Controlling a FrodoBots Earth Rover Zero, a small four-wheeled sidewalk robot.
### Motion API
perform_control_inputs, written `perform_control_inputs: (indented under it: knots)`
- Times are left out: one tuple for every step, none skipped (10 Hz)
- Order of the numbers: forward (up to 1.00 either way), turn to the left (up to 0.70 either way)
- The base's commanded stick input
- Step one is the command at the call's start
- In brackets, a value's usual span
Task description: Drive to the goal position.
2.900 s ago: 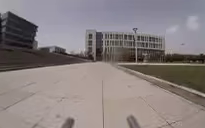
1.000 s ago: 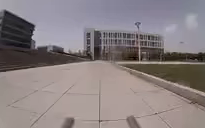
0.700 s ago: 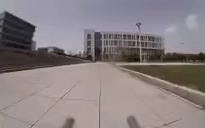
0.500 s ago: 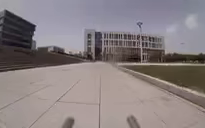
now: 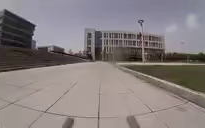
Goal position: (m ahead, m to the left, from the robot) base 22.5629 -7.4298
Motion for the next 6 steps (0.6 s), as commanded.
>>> perform_control_inputs:
  knots:
    - [0.7,0.0]
    - [0.7,0.0]
    - [0.7,0.0]
    - [0.7,0.0]
    - [0.7,0.0]
    - [0.7,0.0]
